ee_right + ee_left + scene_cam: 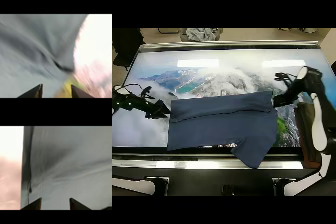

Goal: Fold the shirts.

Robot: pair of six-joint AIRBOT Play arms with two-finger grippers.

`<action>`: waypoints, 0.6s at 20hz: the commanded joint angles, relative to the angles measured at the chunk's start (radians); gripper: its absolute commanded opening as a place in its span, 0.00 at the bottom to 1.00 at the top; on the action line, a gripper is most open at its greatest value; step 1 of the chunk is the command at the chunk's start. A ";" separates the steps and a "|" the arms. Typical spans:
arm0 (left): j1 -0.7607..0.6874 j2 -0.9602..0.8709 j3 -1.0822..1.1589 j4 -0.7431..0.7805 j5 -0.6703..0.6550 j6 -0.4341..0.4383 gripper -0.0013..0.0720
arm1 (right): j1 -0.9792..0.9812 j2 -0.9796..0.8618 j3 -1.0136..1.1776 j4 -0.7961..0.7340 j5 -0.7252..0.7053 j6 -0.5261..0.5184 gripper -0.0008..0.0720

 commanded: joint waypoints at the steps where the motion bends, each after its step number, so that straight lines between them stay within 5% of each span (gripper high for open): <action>1: 0.060 0.069 0.006 0.051 -0.077 -0.035 0.61 | -0.144 0.082 -0.006 0.007 0.164 -0.025 0.64; 3: 0.055 0.150 -0.106 0.155 -0.061 -0.036 0.61 | -0.201 0.123 -0.073 0.011 0.217 -0.035 0.63; 8: 0.034 0.412 -0.645 0.167 0.179 -0.019 0.61 | -0.160 0.256 -0.432 0.109 0.063 -0.074 0.60; 12: 0.035 0.468 -0.773 0.133 0.230 0.020 0.61 | -0.108 0.267 -0.480 0.119 0.047 -0.107 0.60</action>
